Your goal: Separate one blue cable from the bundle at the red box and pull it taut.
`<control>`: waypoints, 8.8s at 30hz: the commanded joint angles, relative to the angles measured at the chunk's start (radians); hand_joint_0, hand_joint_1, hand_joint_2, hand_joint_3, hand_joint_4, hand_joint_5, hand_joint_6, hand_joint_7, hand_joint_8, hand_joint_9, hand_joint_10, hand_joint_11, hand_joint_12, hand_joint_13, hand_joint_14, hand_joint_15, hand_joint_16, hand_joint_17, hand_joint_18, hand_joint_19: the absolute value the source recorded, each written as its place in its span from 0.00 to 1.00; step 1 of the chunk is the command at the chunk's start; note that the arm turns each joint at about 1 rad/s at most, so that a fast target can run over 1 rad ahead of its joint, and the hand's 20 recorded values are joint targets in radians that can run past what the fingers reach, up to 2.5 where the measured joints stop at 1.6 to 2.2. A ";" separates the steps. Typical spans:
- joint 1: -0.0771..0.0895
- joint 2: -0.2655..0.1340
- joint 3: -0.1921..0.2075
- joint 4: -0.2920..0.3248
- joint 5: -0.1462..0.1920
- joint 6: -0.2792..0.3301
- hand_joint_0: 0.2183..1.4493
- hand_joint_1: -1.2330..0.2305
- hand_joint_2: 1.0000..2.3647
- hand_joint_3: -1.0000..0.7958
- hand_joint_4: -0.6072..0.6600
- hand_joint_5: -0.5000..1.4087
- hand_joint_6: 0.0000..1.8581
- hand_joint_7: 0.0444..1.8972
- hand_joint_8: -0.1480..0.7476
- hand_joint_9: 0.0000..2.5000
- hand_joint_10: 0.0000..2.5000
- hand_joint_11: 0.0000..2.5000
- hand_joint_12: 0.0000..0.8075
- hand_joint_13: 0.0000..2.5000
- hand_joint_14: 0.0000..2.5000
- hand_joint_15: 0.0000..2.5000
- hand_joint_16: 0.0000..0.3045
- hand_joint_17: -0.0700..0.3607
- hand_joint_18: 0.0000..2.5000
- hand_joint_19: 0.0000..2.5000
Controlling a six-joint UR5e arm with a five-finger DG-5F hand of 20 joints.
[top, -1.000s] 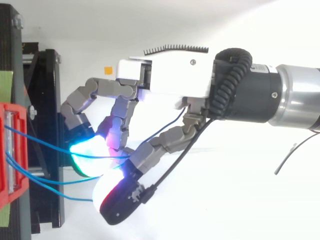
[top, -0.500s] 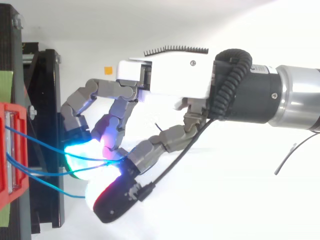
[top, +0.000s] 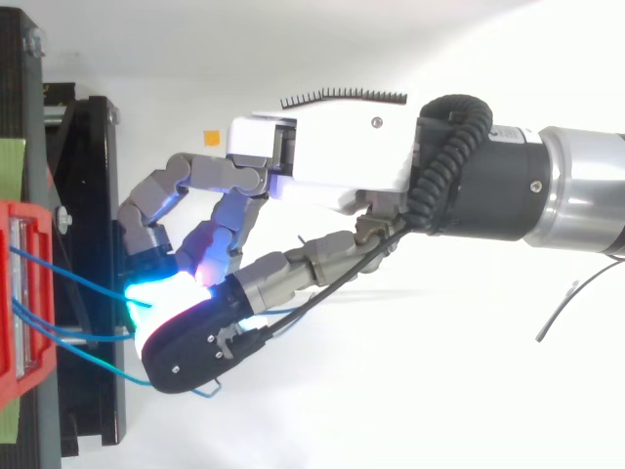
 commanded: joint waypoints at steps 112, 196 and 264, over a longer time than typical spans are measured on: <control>0.006 0.012 -0.010 -0.051 -0.004 0.094 0.31 0.31 0.01 0.59 0.39 0.20 0.48 0.67 0.50 0.40 0.01 0.28 0.49 0.34 0.01 0.20 0.20 0.48 0.32 0.28; 0.000 0.137 -0.241 0.073 -0.099 0.152 0.33 0.33 0.02 0.58 0.46 0.19 0.48 0.65 0.49 0.43 1.00 0.64 0.49 0.39 0.98 0.60 0.16 0.42 0.54 0.63; 0.000 0.137 -0.241 0.072 -0.097 0.152 0.33 0.33 0.01 0.58 0.44 0.20 0.48 0.65 0.49 0.42 1.00 0.66 0.49 0.37 1.00 0.57 0.16 0.42 0.55 0.66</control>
